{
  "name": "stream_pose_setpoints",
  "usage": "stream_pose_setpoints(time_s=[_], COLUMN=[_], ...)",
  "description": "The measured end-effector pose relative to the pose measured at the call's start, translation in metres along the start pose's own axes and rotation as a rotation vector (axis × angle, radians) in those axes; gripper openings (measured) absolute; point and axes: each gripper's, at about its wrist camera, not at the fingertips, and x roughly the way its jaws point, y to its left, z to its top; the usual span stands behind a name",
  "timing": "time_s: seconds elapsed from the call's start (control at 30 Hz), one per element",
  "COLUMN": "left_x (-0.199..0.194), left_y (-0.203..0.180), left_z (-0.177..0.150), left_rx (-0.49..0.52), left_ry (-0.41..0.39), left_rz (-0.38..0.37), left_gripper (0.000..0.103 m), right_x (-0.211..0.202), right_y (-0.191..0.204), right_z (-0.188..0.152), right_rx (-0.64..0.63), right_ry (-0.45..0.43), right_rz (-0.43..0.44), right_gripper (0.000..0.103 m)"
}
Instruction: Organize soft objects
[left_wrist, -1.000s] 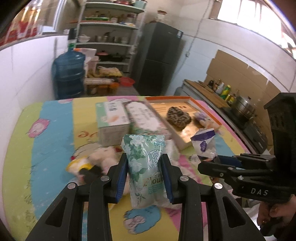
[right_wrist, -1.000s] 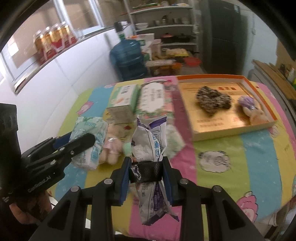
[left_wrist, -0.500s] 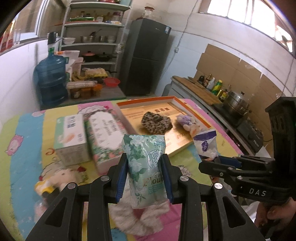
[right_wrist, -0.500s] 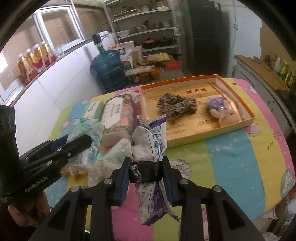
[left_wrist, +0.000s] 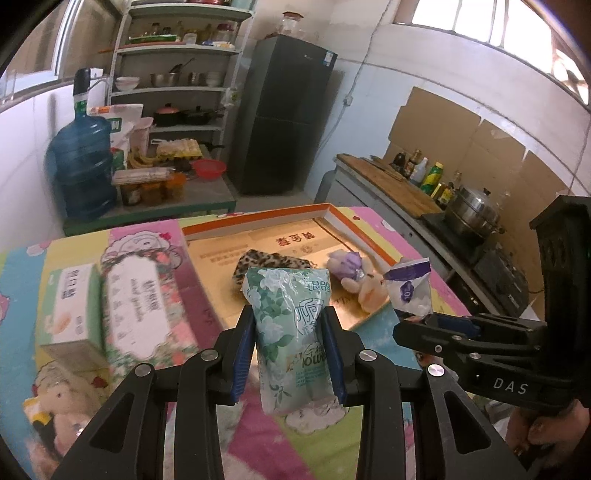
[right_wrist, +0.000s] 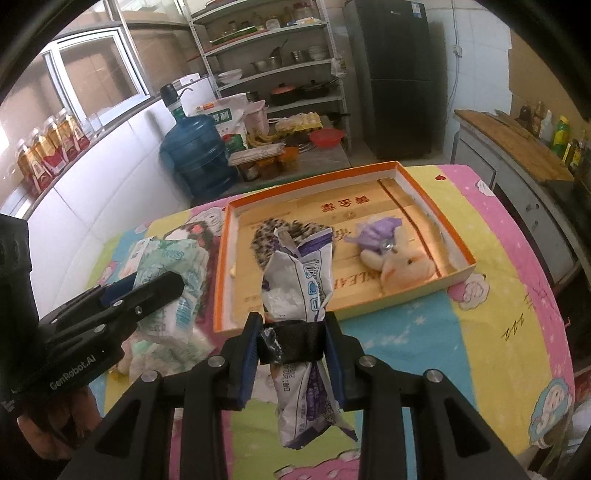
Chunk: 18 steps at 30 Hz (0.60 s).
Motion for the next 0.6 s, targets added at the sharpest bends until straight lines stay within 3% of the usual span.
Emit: stream_pose_setpoints(time_s=[0.6], left_x=[0.09], left_y=[-0.027], left_z=[0.016], left_rx=[-0.067], left_ry=[0.047], left_rz=[0.115], left_gripper=[0.036], right_x=[0.074], right_y=[-0.052], right_z=[0.058], right_rx=[-0.068], right_ry=[0.052], right_rz=[0.111], right_gripper=[0.033])
